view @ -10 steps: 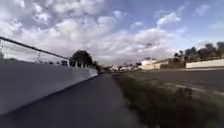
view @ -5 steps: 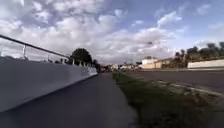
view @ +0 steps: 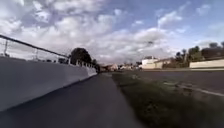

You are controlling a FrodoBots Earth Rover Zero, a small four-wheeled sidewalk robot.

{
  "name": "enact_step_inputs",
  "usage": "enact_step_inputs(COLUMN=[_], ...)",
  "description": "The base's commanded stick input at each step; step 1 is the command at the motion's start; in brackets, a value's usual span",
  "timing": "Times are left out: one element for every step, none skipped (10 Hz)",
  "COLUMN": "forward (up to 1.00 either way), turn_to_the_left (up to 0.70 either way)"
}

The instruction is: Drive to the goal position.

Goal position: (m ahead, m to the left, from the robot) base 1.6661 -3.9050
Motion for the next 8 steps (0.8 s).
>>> enact_step_inputs(forward=[1.0,1.0,1.0,1.0,1.0,1.0,1.0,1.0], turn_to_the_left=[0.18,0.4,0.4,0.0,0.0,0.0,0.0,0.0])
